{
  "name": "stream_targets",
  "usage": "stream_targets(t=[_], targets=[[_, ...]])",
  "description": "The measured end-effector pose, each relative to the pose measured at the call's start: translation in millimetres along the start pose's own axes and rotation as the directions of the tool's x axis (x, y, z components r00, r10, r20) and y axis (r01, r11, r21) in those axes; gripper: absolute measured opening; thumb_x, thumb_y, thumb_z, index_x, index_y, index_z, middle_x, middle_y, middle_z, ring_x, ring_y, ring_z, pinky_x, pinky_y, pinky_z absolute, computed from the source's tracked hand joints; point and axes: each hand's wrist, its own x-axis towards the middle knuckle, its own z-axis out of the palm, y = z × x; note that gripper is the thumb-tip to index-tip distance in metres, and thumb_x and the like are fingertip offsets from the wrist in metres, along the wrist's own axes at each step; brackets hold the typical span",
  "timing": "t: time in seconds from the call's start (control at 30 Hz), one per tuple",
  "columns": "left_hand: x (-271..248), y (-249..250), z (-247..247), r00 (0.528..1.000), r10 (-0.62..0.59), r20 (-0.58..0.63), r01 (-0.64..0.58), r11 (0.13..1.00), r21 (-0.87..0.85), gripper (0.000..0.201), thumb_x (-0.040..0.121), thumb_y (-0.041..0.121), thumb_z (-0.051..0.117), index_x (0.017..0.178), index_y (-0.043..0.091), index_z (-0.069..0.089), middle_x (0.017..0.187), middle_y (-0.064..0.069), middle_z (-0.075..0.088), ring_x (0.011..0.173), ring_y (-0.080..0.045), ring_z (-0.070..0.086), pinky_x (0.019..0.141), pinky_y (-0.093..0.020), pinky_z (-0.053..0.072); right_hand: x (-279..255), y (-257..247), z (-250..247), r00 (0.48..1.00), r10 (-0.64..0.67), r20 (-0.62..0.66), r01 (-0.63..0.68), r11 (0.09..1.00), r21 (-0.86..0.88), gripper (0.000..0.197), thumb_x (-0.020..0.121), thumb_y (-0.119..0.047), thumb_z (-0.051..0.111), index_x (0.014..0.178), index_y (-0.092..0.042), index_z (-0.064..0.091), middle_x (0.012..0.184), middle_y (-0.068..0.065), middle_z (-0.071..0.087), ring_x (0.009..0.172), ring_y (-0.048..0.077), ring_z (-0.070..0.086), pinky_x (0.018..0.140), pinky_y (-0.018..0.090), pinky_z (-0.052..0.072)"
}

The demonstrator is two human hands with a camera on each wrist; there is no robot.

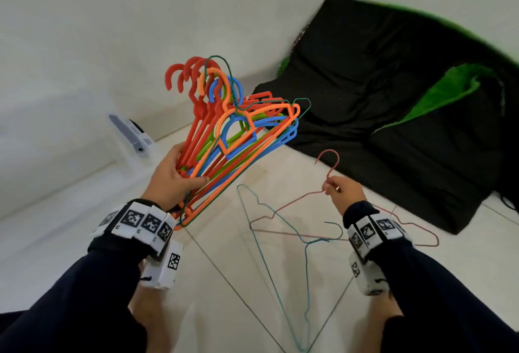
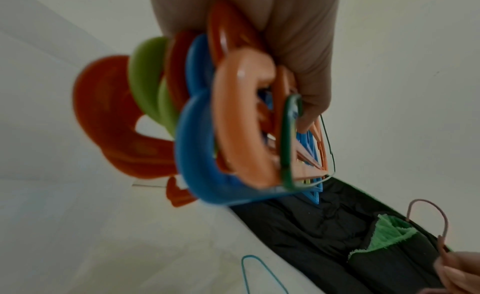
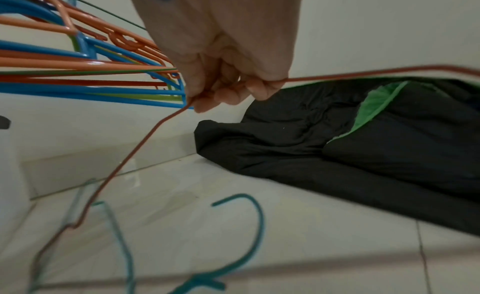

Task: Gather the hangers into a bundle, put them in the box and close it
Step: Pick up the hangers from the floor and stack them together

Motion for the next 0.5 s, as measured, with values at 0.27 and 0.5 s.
stream_targets(t=[0.27,0.5], targets=[[15.3,-17.0,22.6,0.998,-0.057,0.042,0.055,0.997,0.045,0.069,0.072,0.003,0.073,0.129,0.019,0.04,0.096,0.015,0.059,0.084,-0.001,0.062,0.057,-0.007,0.049,18.6,19.0,28.1,0.997,0.068,-0.044,-0.07,0.996,-0.051,0.022,0.092,-0.015,0.048,0.101,-0.005,0.065,0.108,0.013,0.066,0.102,0.032,0.059,0.093,0.039,0.045],[31.3,-42.5,40.3,0.985,-0.148,0.086,0.141,0.986,0.084,0.072,0.07,0.005,0.075,0.131,0.019,0.038,0.101,0.012,0.06,0.087,-0.002,0.062,0.063,-0.012,0.049,41.7,40.8,53.7,0.993,0.062,-0.099,-0.067,0.996,-0.052,0.016,0.09,-0.008,0.047,0.093,-0.007,0.062,0.101,0.015,0.066,0.098,0.035,0.058,0.09,0.047,0.045]])
